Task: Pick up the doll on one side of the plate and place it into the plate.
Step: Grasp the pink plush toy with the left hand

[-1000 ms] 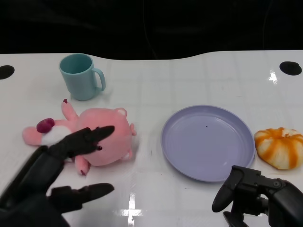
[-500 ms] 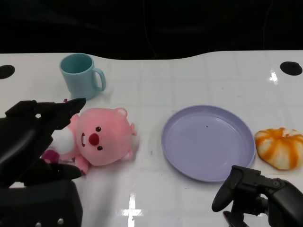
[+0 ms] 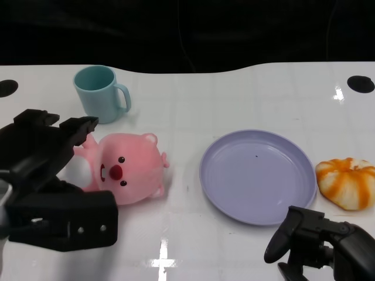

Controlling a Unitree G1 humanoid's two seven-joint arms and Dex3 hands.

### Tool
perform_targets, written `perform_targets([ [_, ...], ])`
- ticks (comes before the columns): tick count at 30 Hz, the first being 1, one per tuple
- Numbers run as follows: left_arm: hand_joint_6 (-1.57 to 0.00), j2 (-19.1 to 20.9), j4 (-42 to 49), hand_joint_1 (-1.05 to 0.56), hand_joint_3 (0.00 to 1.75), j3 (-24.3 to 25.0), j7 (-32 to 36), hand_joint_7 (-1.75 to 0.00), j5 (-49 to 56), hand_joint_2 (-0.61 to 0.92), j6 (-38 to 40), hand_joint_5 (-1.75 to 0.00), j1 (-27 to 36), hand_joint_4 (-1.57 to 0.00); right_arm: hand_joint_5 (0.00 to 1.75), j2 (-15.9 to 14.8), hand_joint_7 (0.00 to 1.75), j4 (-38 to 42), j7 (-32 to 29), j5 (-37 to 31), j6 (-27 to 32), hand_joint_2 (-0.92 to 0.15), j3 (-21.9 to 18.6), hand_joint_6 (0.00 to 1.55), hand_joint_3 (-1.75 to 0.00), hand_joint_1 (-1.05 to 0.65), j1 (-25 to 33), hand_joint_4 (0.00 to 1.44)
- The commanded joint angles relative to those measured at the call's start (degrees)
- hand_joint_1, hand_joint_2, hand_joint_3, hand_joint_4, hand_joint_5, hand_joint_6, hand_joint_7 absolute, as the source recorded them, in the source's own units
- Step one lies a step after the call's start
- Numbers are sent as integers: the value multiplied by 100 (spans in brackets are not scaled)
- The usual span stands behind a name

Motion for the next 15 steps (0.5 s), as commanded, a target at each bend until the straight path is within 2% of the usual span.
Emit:
perform_targets([
  [1, -22, -31, 625, -73, 2, -226, 9, -1, 88, 92, -79, -38, -408, -1, 171, -68, 138, -69, 21, 66, -12, -62, -118, 54, -102, -12, 21, 61],
  [15, -24, -516, 2962, -73, 0, -1090, 10, 0, 125, 92, -100, -35, -1732, -3, 170, -66, 138, -196, 16, 62, 46, -62, -129, 55, -101, -12, 91, 63],
])
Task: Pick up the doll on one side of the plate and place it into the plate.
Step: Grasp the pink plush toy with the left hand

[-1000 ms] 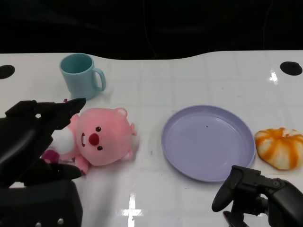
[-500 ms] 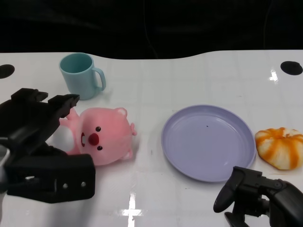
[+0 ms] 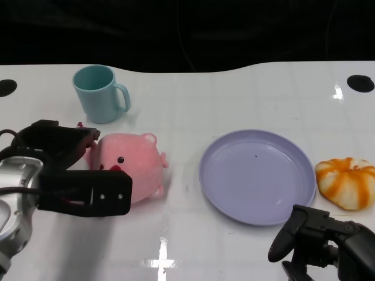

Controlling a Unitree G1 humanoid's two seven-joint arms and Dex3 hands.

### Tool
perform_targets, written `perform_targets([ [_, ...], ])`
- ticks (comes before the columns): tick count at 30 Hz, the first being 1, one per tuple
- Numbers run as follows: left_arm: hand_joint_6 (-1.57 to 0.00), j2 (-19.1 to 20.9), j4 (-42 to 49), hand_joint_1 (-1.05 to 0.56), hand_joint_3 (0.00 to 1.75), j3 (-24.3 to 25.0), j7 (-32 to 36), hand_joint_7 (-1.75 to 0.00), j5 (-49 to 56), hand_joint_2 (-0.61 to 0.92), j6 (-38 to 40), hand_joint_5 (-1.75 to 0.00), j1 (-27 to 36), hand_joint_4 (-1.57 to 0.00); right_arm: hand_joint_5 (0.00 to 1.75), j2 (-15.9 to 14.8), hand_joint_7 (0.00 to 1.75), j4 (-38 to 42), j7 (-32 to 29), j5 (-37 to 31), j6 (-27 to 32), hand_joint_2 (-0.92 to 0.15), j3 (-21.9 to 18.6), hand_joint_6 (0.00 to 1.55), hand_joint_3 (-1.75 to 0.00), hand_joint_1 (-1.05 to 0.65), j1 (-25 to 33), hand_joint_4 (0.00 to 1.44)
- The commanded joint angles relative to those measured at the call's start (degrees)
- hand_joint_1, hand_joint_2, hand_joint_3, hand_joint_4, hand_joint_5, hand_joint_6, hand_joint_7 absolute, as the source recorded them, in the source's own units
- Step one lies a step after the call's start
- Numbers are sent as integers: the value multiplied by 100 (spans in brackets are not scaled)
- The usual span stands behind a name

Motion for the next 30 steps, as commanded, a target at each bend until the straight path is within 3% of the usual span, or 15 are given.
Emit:
perform_targets([
  [1, -24, -84, 470, -73, 0, -126, -15, -1, -30, 92, 33, -34, -306, -3, 170, -50, 138, -96, -2, 34, 37, -62, -32, 55, -101, -11, 40, 63],
  [9, -26, -710, 2230, -70, 1, -558, 64, -1, -168, 92, 87, -20, -995, -13, 171, -41, 138, -169, -9, 15, 2, -61, -15, 54, -102, -12, 107, 62],
  [16, -34, -1163, 3331, -65, 1, -640, 386, -2, -592, 92, -101, -11, -1182, -22, 169, -52, 138, -241, -3, -18, -5, -61, -29, 55, -101, -15, 165, 63],
  [20, -47, -1364, 3754, -61, 0, -747, 593, -5, -698, 92, -178, -11, -1190, -30, 170, -49, 138, -274, 13, 29, 17, -61, -58, 55, -101, -16, 203, 62],
  [26, -85, -1557, 4186, -50, 2, -696, 1148, -6, -897, 92, -495, -15, -1089, -68, 170, -65, 138, -302, 12, 43, 56, -61, -64, 55, -100, -16, 209, 62],
  [27, -96, -1568, 4237, -43, 1, -684, 1326, -8, -939, 92, -636, -21, -1043, -78, 169, -68, 138, -294, 14, 36, 40, -61, -64, 55, -100, -16, 205, 63],
  [30, -117, -1555, 4345, -34, 1, -699, 1688, -8, -1025, 92, -998, -78, -956, -77, 169, -75, 138, -287, 13, 13, 18, -61, -60, 55, -100, -17, 194, 63],
])
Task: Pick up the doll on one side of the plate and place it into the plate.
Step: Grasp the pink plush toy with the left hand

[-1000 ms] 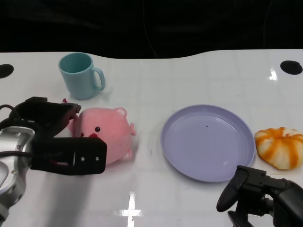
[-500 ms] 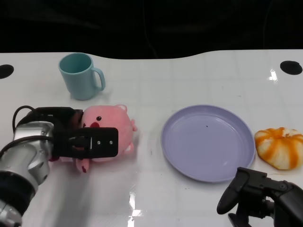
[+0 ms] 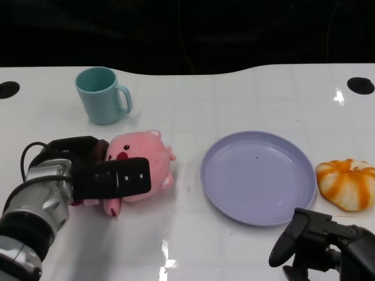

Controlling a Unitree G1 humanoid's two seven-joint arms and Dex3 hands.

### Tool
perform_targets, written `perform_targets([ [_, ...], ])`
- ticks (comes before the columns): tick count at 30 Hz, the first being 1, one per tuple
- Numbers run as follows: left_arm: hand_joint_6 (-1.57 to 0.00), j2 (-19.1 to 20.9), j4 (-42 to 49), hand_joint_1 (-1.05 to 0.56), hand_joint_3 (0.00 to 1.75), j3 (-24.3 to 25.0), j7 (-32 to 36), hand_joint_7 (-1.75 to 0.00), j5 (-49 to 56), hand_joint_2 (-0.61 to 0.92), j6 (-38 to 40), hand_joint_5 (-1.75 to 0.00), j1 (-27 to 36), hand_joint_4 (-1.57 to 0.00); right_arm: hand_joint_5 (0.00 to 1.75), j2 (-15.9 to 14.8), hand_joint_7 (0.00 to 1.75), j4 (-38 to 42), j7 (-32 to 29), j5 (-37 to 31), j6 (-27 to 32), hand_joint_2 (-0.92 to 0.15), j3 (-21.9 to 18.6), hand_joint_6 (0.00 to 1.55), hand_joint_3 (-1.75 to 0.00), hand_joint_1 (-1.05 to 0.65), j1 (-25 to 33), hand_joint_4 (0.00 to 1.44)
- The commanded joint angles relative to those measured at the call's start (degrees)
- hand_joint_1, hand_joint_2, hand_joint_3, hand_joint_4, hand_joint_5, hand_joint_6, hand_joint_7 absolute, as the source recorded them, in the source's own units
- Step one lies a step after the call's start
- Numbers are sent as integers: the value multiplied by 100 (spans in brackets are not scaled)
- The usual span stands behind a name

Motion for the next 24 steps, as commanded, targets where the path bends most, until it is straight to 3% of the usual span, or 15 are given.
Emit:
perform_targets([
  [1, -123, -176, 293, -33, 1, -139, 135, -10, -141, 91, -470, -85, 530, -80, 169, -75, 138, -42, 8, 3, -2, -61, -34, 55, -100, -17, -9, 63],
  [3, -132, -156, 324, -27, 3, -181, 321, -15, -153, 92, -607, -107, 572, -83, 168, -79, 138, -51, 4, -14, 13, -61, -31, 56, -100, -17, -16, 63],
  [4, -126, -149, 330, -24, 12, -217, 424, -38, -126, 92, -637, -137, 591, -79, 168, -80, 138, -55, 2, -19, 19, -61, -29, 56, -100, -17, -17, 63],
  [6, -86, -126, 282, -25, 26, -248, 645, -123, -101, 92, -711, -167, 658, -75, 168, -81, 138, -51, 7, -19, 13, -61, -32, 56, -100, -16, -17, 63],
  [7, -77, -108, 230, -25, 31, -249, 705, -143, -104, 92, -728, -171, 690, -75, 168, -84, 138, -54, 8, -22, 18, -61, -33, 55, -100, -17, -17, 63],
  [8, -70, -88, 177, -25, 33, -248, 741, -151, -109, 92, -738, -173, 714, -74, 168, -86, 138, -58, 8, -26, 26, -61, -34, 55, -100, -17, -17, 63],
  [11, -62, -8, -58, -25, 33, -173, 874, -166, -171, 92, -790, -174, 819, -70, 168, -79, 138, -55, 9, -20, 36, -61, -32, 56, -101, -17, -28, 63],
  [13, -64, 45, -233, -22, 37, -88, 953, -173, -253, 92, -864, -175, 906, -77, 169, -74, 138, -32, 13, -6, 37, -61, -35, 55, -101, -16, -43, 63],
  [17, -68, 166, -606, -17, 48, 86, 1149, -175, -463, 88, -1107, -175, 1102, -85, 169, -77, 138, 23, 22, -2, 21, -61, -48, 55, -101, -16, -71, 62],
  [21, -73, 274, -1145, -16, 85, 269, 1181, -175, -611, 66, -1177, -175, 1339, -89, 169, -72, 138, 56, 22, -21, -30, -60, -35, 55, -101, -16, -87, 63],
  [24, -74, 311, -1500, -15, 94, 419, 1098, -175, -731, 59, -1101, -175, 1479, -90, 168, -62, 138, 58, 12, -21, -19, -60, -30, 56, -101, -15, -92, 64],
])
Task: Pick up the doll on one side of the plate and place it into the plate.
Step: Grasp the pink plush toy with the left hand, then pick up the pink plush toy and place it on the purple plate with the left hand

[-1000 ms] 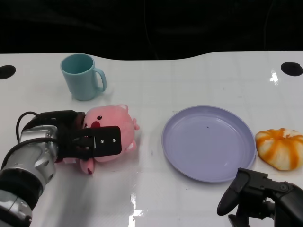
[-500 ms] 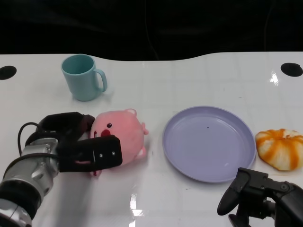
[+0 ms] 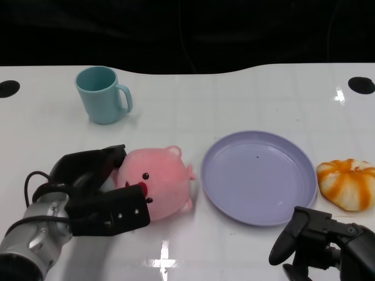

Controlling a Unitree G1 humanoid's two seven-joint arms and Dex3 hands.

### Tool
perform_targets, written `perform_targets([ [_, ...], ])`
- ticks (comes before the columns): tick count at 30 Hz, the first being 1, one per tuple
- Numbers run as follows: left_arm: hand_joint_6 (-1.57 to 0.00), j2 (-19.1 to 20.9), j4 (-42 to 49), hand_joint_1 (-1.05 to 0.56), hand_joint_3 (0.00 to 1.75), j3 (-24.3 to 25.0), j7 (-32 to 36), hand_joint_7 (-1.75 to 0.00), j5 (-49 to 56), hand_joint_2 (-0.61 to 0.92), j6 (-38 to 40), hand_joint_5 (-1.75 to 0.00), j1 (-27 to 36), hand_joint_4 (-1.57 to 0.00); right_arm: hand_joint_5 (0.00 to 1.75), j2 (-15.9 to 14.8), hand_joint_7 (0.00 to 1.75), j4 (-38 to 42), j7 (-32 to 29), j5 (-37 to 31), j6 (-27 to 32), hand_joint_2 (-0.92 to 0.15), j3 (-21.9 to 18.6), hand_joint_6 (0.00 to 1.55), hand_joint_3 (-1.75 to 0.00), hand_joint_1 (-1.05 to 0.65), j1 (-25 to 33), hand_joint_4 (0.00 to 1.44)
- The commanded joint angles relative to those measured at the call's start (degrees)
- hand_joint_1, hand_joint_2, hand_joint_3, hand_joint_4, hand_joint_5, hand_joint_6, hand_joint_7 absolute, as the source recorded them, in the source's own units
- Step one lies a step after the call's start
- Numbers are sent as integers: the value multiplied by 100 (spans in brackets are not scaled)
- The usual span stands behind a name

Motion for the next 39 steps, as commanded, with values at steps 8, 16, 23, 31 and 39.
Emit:
perform_targets([
  [8, -77, 116, -1314, -11, 126, 726, -442, -175, -652, 44, 200, -175, 640, -93, 168, -67, 137, 64, 22, 12, -22, -60, -32, 55, -101, -15, -47, 63],
  [16, -78, 94, -2161, -13, 132, 878, -493, -175, -578, 40, 385, -175, 706, -97, 168, -49, 137, 47, 1, -15, -35, -61, 5, 56, -99, -16, -24, 64],
  [23, -79, -176, -2637, -13, 134, 796, -755, -175, -572, 40, 680, -175, 415, -97, 168, -49, 137, 79, 11, 1, -23, -61, 3, 56, -100, -15, -33, 64],
  [31, -77, -631, -2503, -16, 123, 527, -944, -175, -410, 40, 857, -175, -257, -95, 168, -37, 136, -62, -8, 9, 40, -61, 38, 56, -101, -16, 54, 63],
  [39, -79, -1219, -1946, -18, 127, 286, -1054, -174, -361, 38, 1193, -175, -960, -96, 167, -9, 136, -105, -74, -60, 62, -60, 181, 57, -101, -17, 50, 64],
])
